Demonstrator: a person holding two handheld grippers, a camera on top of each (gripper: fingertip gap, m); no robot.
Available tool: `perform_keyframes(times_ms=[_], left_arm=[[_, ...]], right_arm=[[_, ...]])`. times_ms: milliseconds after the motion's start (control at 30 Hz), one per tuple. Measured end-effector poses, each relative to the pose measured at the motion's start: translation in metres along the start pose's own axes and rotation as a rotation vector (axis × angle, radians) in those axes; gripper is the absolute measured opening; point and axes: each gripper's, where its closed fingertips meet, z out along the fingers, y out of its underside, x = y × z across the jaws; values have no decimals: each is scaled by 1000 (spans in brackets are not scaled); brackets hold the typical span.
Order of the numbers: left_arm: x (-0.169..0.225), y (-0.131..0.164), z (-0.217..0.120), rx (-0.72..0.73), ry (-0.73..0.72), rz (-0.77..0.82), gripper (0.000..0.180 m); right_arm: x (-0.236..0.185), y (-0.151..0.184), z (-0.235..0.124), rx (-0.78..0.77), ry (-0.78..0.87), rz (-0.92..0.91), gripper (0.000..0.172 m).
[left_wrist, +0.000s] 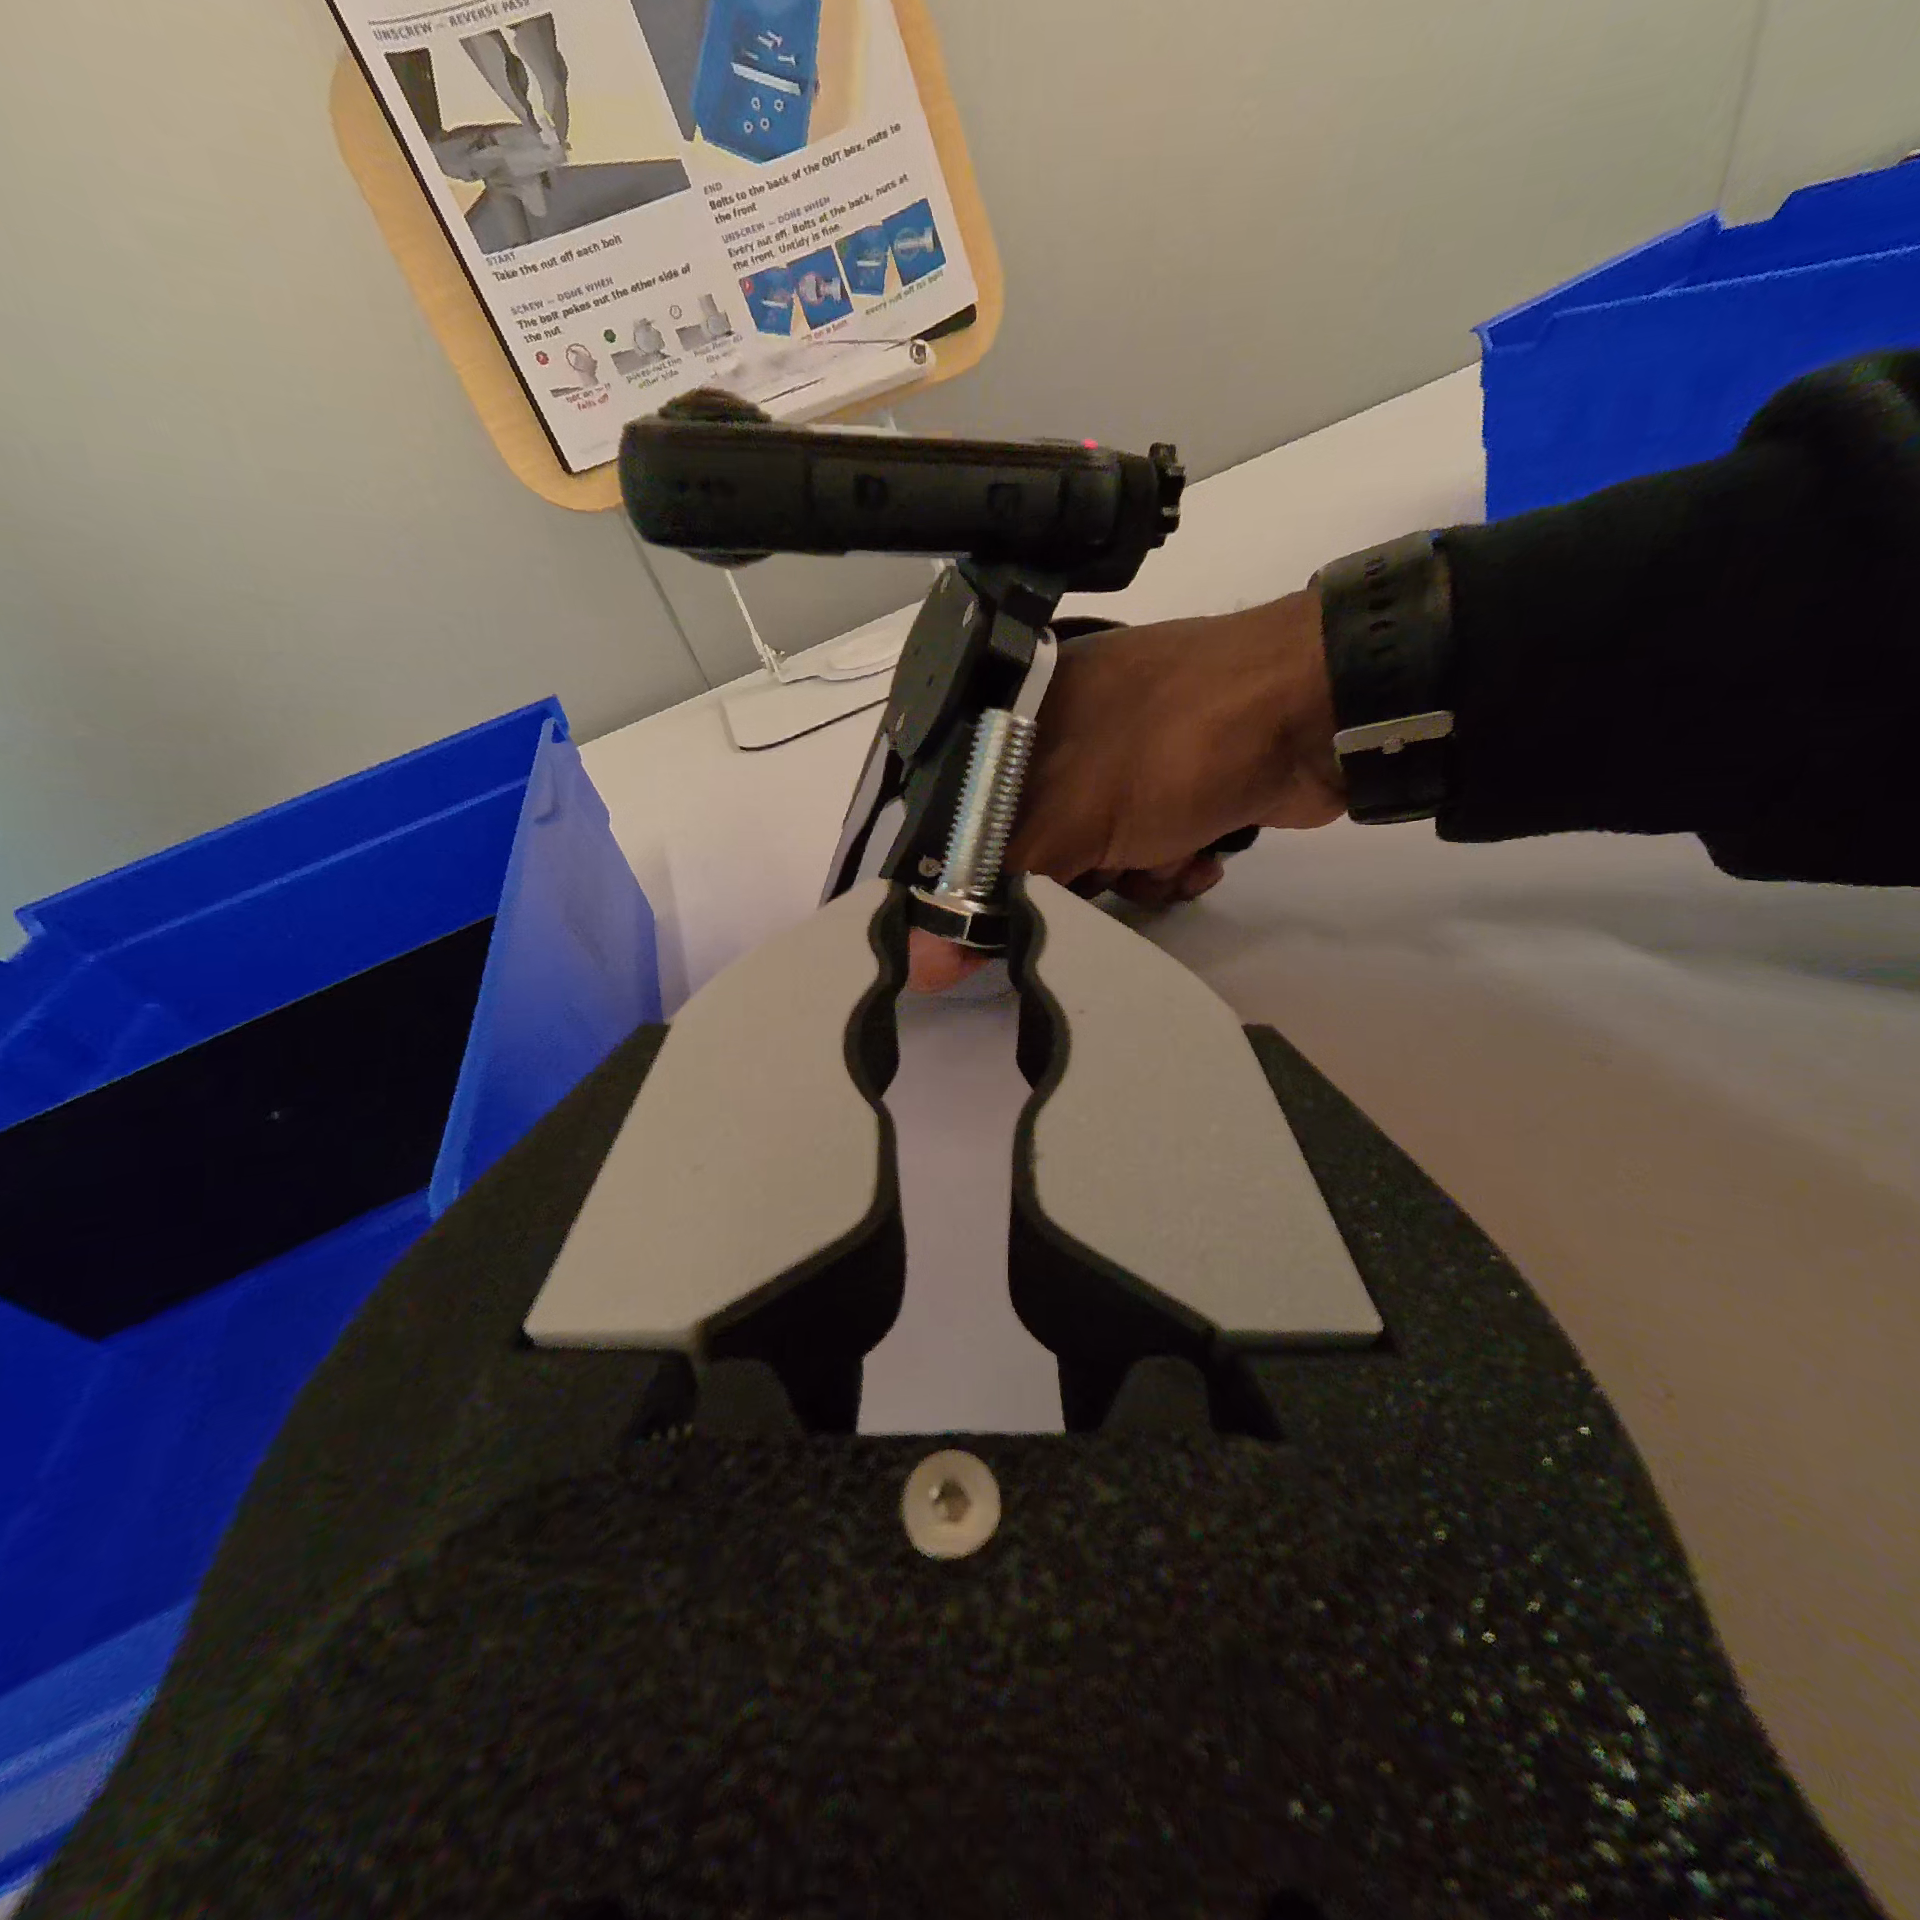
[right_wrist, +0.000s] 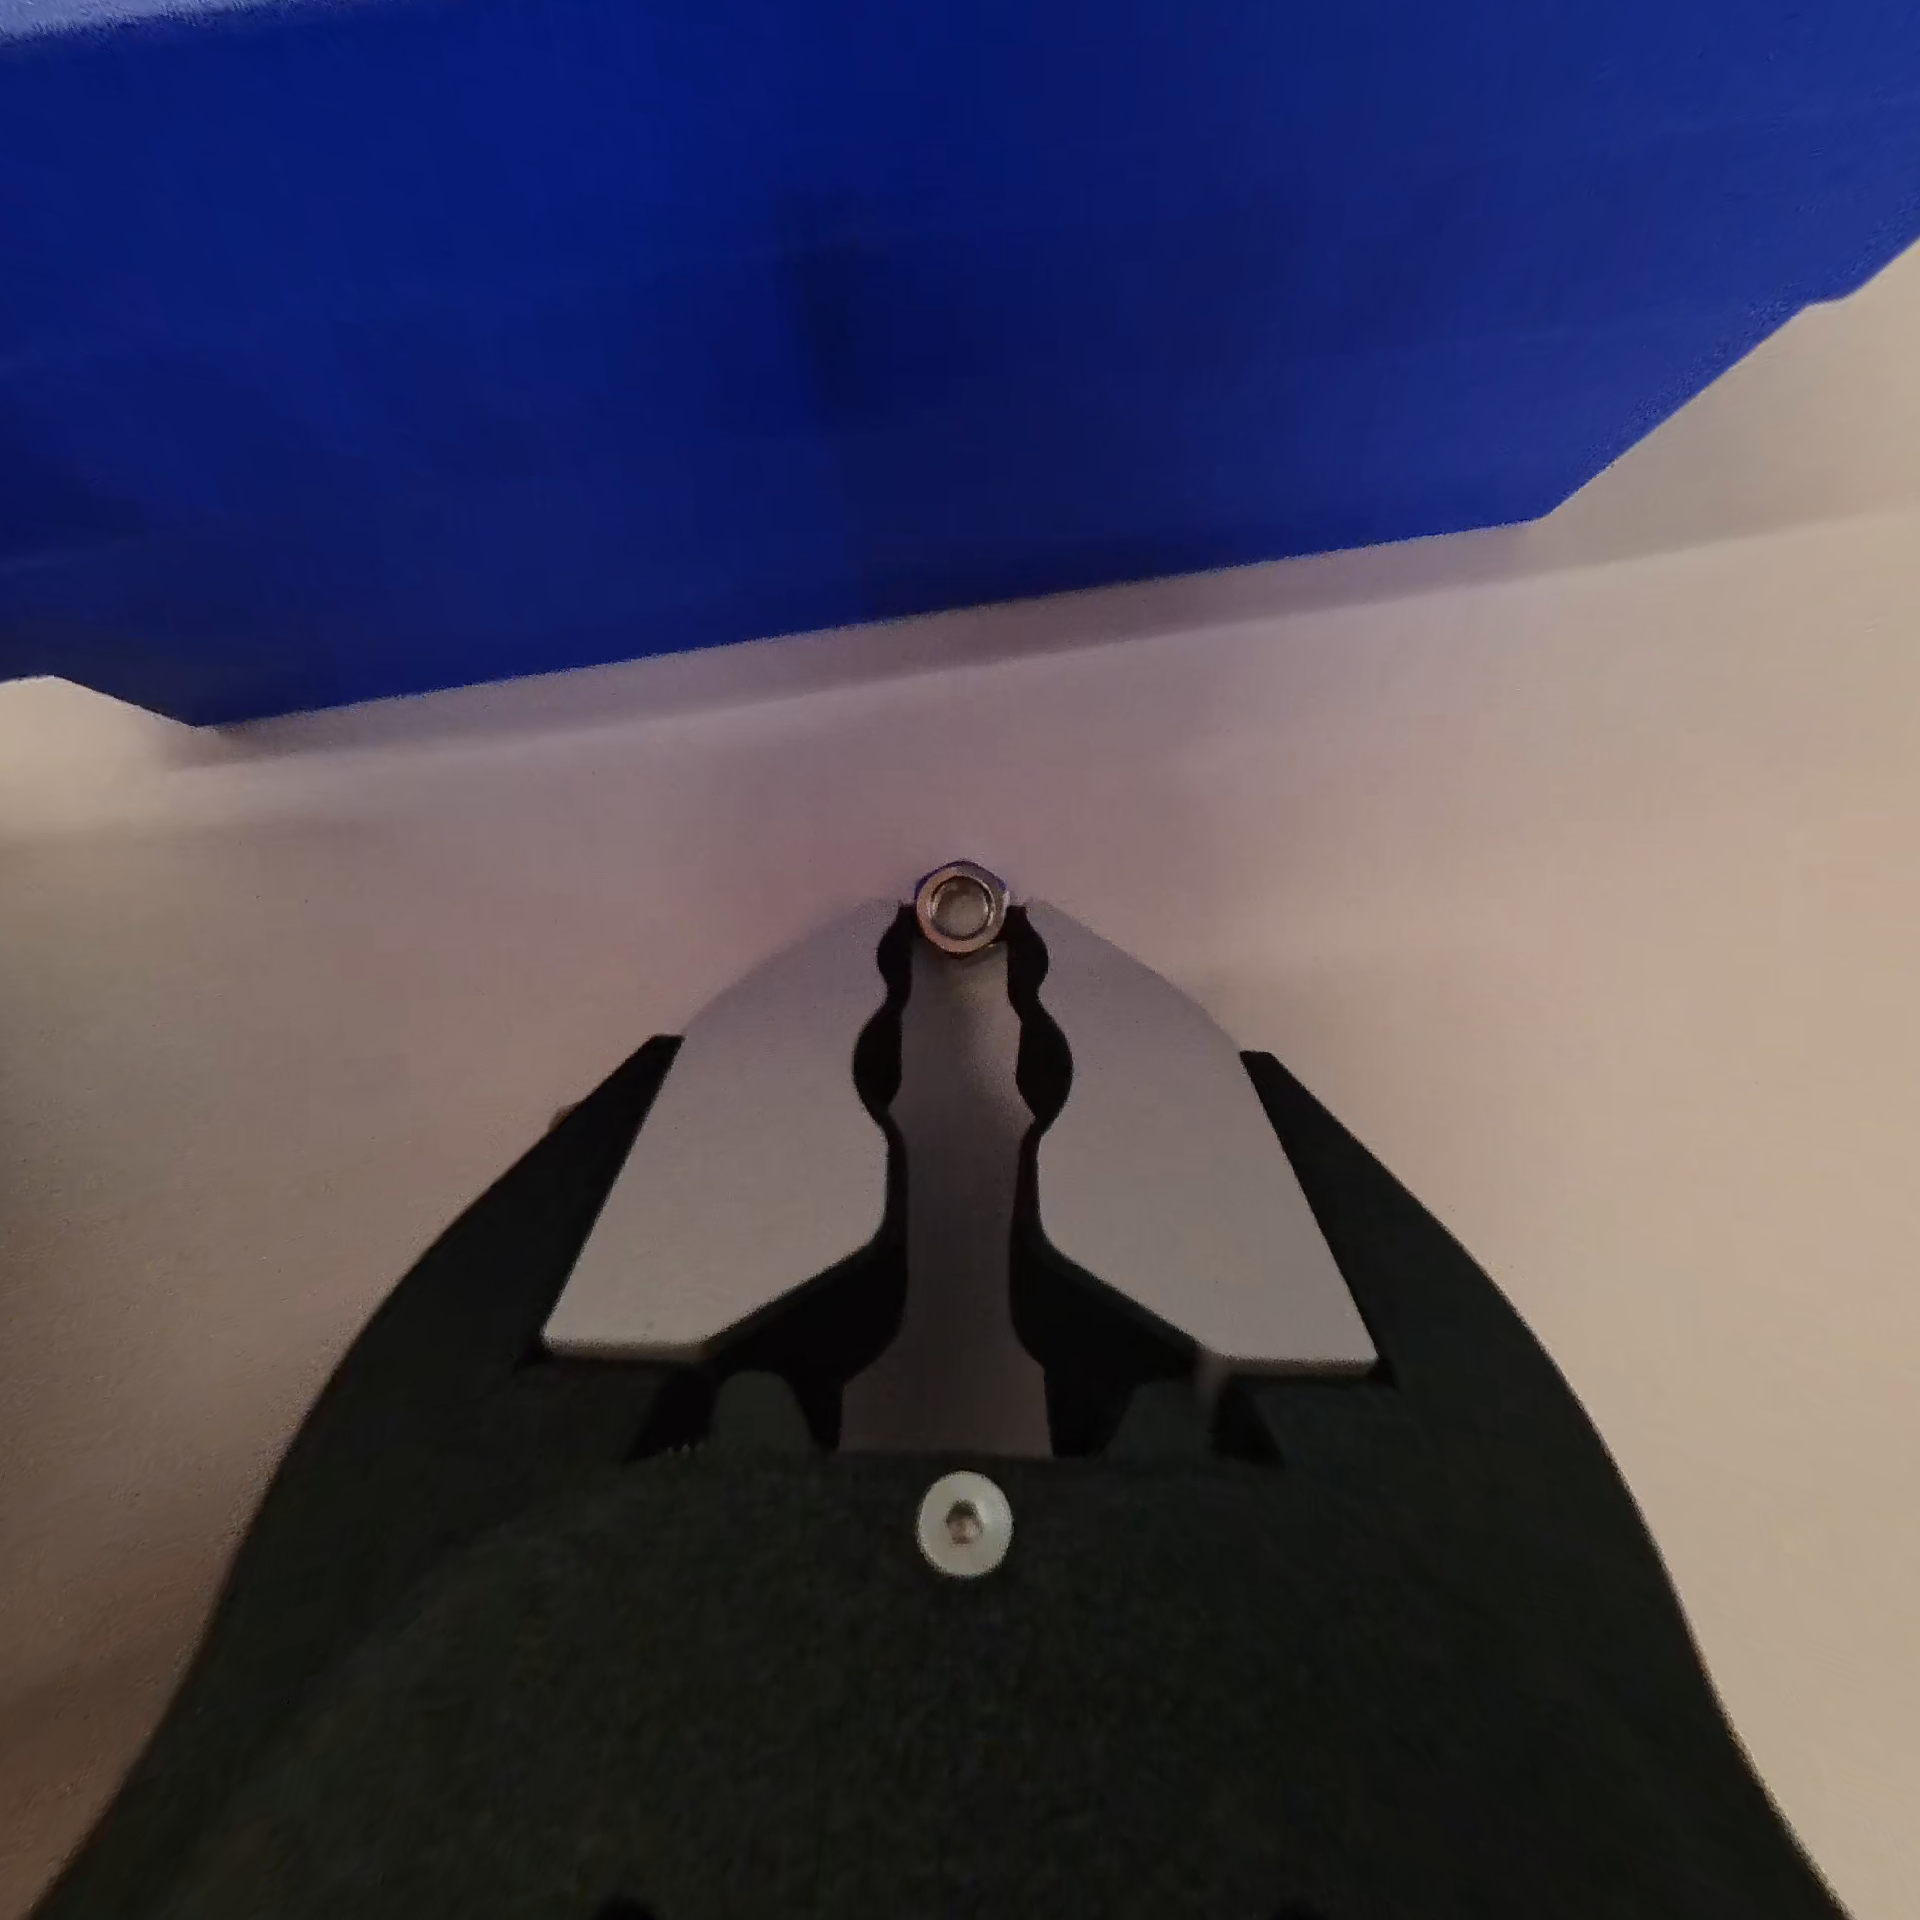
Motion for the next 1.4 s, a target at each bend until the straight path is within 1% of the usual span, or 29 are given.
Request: perform_keyframes(times_ms=[100, 200, 267, 300, 367, 400, 467, 533, 600, 700, 1033, 1167, 1267, 1400], left_arm=[[0, 1, 1, -8, 3, -1, 17], [0, 1, 2, -12, 14, -18, 18], [4, -2, 2, -2, 43, -65, 18], [8, -5, 3, 7, 72, -105, 17], [23, -12, 7, 21, 134, -165, 17], [32, -16, 10, 26, 166, -188, 17], [50, -24, 14, 49, 245, -252, 17], [65, -30, 17, 62, 318, -304, 17], [76, -36, 18, 77, 379, -343, 17], [85, -41, 18, 82, 443, -391, 17], [95, -45, 13, 76, 448, -328, 17], [87, -45, 14, 96, 388, -293, 17], [78, -44, 15, 121, 291, -184, 17], [71, -40, 16, 121, 186, -83, 18]], right_arm=[[0, 4, -5, -11, 2, 1, 17], [-1, 6, -30, 67, 2, 23, 17], [-9, 1, -65, 189, -45, 82, 17], [-17, -4, -88, 269, -94, 102, 17], [-42, -14, -139, 425, -217, 93, 17], [-54, -18, -161, 478, -258, 72, 17], [-71, -16, -192, 503, -287, 14, 17], [-84, -8, -207, 470, -291, -56, 17], [-92, 2, -213, 432, -286, -113, 17], [-97, 12, -214, 394, -297, -135, 17], [-104, 18, -209, 350, -319, -160, 17], [-102, 14, -205, 349, -291, -33, 17], [-103, 10, -204, 364, -262, 94, 17], [-100, 10, -199, 354, -164, 287, 17]])
